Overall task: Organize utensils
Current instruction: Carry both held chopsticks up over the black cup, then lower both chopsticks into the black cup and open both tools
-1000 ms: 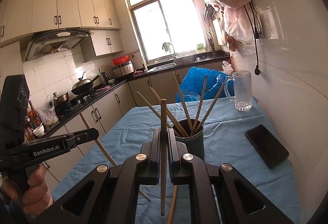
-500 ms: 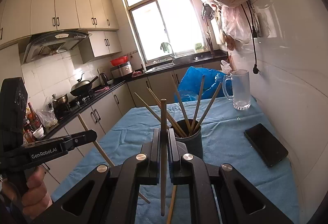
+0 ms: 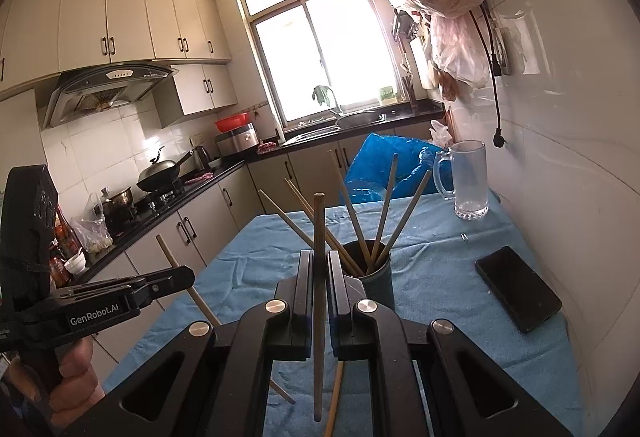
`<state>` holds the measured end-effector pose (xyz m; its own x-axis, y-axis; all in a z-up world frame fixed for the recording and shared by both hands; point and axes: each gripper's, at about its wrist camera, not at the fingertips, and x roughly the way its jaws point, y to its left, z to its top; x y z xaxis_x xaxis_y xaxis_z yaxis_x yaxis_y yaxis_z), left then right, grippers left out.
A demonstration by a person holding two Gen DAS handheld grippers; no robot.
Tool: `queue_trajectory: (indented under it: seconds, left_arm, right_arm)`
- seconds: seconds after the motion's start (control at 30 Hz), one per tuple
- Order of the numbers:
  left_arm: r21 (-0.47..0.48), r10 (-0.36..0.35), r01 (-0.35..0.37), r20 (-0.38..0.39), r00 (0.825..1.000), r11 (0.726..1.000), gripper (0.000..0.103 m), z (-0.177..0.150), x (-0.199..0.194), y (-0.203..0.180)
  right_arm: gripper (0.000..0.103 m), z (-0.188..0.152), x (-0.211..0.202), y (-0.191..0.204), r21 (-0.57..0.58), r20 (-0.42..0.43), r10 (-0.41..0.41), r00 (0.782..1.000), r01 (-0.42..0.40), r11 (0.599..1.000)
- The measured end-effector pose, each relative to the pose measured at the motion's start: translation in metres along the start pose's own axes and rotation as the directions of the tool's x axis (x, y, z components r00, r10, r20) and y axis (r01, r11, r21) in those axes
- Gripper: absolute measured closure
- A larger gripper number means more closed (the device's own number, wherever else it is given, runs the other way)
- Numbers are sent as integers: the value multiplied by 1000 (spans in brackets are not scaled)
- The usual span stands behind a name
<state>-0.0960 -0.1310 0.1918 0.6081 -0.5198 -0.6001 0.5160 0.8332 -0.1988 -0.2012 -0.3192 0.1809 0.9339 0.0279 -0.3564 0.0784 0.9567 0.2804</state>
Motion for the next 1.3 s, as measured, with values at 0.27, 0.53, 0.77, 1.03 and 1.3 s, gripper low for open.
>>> queue_trajectory:
  seconds: [0.27,0.53,0.77,1.03,1.3]
  left_arm:
    - [6,3,-3,-9,1000,1000,97,0,5,-1]
    - [11,4,-4,-12,1000,1000,97,-1,7,-2]
    - [26,7,-7,-11,1000,1000,97,0,8,-4]
    - [37,3,-2,-10,1000,999,97,11,3,-7]
    - [30,-44,43,6,999,999,97,48,-6,-12]
  right_arm:
    - [97,0,0,-1,5,2,0,1000,0,1000]
    - [97,1,-1,-2,5,6,-1,1000,1,1000]
    - [96,6,-4,-1,0,15,5,1000,-5,1000]
    - [97,15,-4,-3,15,13,3,1000,-3,1000]
    - [97,48,-9,-11,19,62,-21,998,20,1000]
